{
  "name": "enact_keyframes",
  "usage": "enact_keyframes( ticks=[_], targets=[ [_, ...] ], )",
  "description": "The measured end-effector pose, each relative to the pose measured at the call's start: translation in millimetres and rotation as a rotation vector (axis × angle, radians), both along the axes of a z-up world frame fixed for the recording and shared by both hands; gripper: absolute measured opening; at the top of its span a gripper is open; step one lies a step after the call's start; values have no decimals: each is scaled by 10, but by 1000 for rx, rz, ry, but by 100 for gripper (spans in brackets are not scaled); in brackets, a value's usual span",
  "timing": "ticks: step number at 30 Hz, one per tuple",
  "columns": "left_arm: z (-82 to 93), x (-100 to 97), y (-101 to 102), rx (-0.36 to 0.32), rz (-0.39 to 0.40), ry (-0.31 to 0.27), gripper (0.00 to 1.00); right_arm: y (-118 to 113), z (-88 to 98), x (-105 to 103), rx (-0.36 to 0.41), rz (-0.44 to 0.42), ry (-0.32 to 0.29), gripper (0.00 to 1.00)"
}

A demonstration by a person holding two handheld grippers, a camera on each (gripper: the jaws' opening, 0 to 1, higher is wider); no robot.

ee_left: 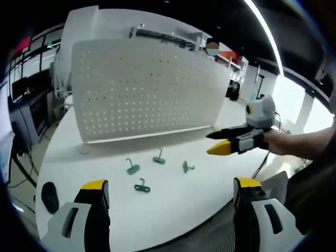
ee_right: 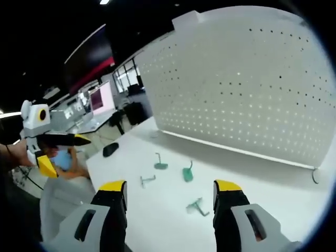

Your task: Insert the hook assembly into the mounting plate slot until the hook locks in place.

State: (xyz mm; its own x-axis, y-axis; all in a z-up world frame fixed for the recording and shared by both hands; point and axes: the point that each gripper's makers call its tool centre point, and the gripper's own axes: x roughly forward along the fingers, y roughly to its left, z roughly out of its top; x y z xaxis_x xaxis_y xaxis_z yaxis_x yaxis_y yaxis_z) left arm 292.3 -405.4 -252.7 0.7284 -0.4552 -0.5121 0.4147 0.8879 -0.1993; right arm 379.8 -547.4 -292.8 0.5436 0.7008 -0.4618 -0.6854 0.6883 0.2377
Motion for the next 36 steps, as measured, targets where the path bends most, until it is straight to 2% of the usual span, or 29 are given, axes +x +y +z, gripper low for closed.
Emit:
enact_keyframes(
  ticks=[3,6,9,17,21,28,36],
  targets=[
    [15,12,17,2,3,-3,100,45,-43,56,-3,1,3,66],
    [19,31,45,2,9,-5,100,111,-104,115,17,6,35,65],
    [9,31,77,3,11,-1,100,139,-219,152,-54,56,28,64],
    [-40,29,120,4,19,12,100,233,-311,274,-72,101,54,64],
    [-51,34,123,-5,24,17,100,292,-307,330,-76,119,40,58],
    [-63,38,116,4,12,28,100,421,-438,426,-104,153,64,56],
    [-58,58,200,11,31,33,100,601,-549,507,-109,192,89,55]
  ],
)
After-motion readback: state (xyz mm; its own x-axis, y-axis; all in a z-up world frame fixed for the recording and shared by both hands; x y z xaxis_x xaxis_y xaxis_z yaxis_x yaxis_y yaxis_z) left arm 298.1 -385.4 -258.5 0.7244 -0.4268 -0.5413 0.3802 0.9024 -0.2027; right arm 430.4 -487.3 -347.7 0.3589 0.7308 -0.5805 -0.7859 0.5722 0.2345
